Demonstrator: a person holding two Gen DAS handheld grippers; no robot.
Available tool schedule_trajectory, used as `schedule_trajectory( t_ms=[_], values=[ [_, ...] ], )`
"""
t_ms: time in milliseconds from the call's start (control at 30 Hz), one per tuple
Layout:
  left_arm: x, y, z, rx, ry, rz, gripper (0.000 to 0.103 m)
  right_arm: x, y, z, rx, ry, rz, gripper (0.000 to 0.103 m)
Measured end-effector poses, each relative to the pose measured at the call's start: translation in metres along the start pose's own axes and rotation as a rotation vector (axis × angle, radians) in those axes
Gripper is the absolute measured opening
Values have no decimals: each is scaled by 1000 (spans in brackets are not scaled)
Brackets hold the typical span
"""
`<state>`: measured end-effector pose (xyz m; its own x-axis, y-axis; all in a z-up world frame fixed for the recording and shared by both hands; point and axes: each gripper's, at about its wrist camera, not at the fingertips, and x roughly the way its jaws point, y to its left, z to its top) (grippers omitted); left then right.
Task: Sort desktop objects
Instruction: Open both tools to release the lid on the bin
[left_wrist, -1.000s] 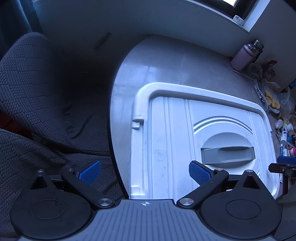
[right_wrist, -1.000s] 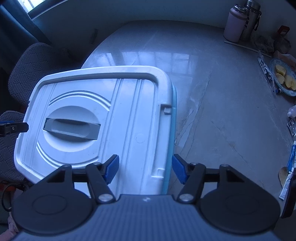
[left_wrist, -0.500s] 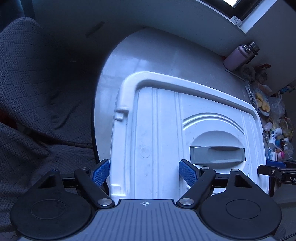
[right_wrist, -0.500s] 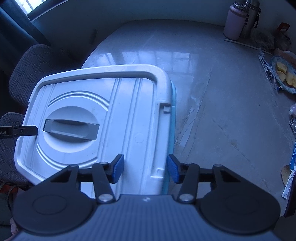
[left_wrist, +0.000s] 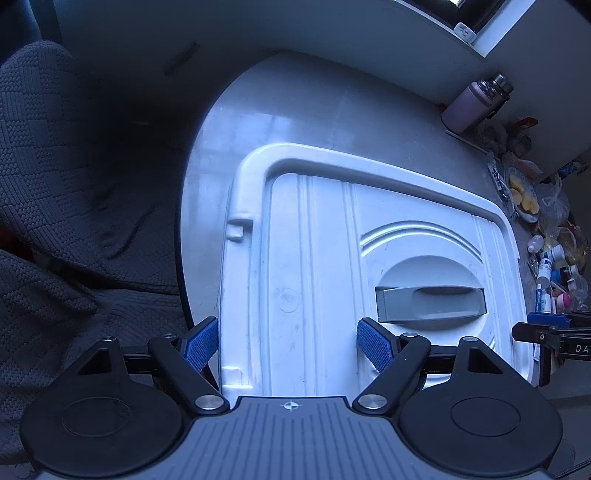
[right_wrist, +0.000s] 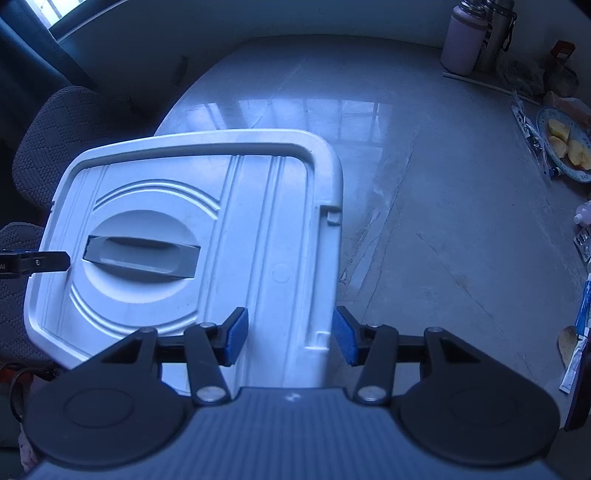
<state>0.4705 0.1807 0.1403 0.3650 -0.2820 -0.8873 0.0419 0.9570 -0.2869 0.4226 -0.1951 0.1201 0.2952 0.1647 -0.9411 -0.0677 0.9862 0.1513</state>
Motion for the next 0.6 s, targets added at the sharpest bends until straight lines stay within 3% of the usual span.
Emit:
schedule_trajectory(
  t_ms=[600],
  values=[
    [3,-3,-1,8,-7,9,83,3,2,-5,5,-5,-11,55]
  ],
)
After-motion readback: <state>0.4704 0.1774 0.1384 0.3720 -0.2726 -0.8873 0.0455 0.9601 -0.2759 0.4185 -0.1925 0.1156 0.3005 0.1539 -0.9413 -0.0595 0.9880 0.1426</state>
